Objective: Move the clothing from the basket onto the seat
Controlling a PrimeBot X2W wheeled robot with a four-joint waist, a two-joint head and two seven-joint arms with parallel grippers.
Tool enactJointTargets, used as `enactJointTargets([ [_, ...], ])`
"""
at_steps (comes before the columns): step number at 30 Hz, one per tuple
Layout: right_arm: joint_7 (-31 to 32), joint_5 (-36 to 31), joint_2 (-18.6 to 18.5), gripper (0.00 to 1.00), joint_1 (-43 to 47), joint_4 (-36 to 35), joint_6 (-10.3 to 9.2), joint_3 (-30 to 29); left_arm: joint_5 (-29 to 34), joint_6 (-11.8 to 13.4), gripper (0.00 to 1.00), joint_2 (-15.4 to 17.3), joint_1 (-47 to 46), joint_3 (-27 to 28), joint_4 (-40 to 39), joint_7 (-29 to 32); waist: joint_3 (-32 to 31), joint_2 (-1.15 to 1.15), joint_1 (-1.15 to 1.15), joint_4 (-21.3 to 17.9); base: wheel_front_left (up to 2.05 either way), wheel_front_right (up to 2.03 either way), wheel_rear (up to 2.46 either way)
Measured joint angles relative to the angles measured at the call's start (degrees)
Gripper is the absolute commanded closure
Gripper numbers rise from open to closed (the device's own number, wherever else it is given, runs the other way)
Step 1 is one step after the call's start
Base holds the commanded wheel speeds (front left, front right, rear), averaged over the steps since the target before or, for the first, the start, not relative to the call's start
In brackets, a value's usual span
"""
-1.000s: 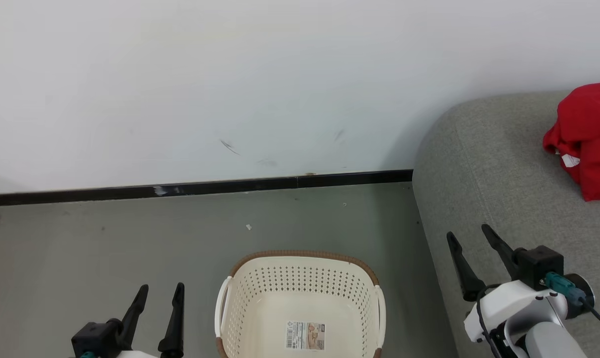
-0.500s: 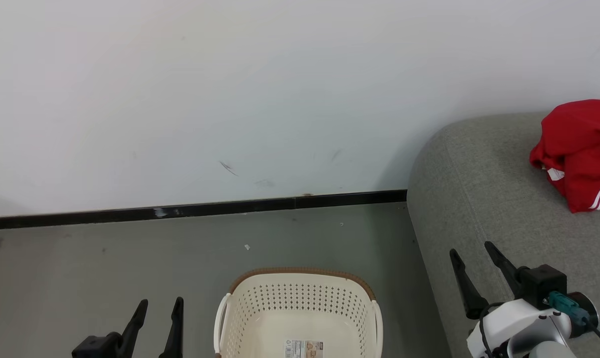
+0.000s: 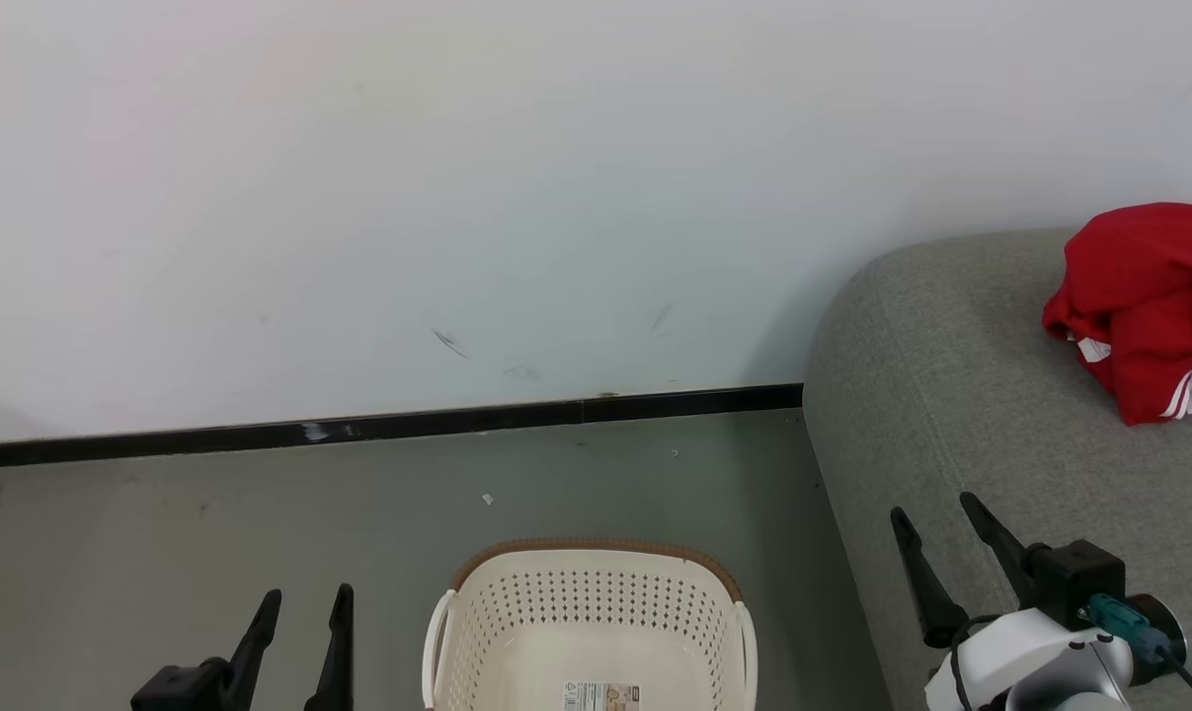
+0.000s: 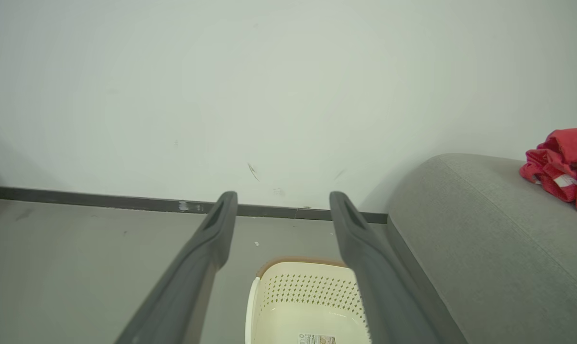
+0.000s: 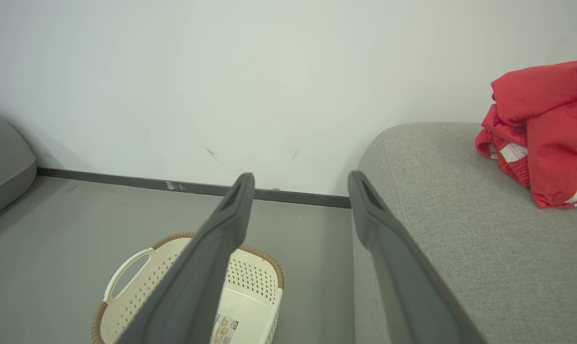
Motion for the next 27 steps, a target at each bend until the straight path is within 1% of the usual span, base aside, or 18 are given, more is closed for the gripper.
enactJointTargets([
  [10, 0.0, 0.0, 0.1, 0.0, 0.7, -1.0, 0.0, 0.0, 0.8, -0.1, 0.0, -0.6, 0.4, 0.6, -0.2, 0.0, -0.1, 0.0, 0.0, 0.1, 0.0, 0.0, 0.0],
  [11, 0.0, 0.0, 0.1, 1.0, 0.8, -0.9, 0.0, 0.0, 0.8, -0.3, 1.0, -0.7, 0.6, 0.6, -0.1, 0.0, -0.1, 0.0, 0.0, 0.1, 0.0, 0.0, 0.0],
  [16, 0.3, 0.2, 1.1, 1.0, 3.8, 2.5, 0.02, 0.4, 0.6, -0.2, 1.0, -2.6, 2.5, -0.1, 3.1, 0.2, -0.1, 0.0, 0.0, 0.2, 0.0, 0.0, 0.0],
  [20, 0.9, 1.7, 1.1, 1.0, 3.3, 3.3, 0.02, -0.7, -1.2, -0.3, 1.0, -2.6, 2.6, 0.4, 3.4, 1.0, -0.1, 0.0, 0.0, 0.2, 0.0, 0.0, 0.0],
  [27, 3.9, 7.4, 1.1, 1.0, 0.7, 5.3, 0.02, -4.0, -6.5, -0.8, 1.0, -2.7, 2.3, 1.5, 3.7, 2.7, 0.0, 0.0, 0.0, 0.3, 0.0, 0.0, 0.0],
])
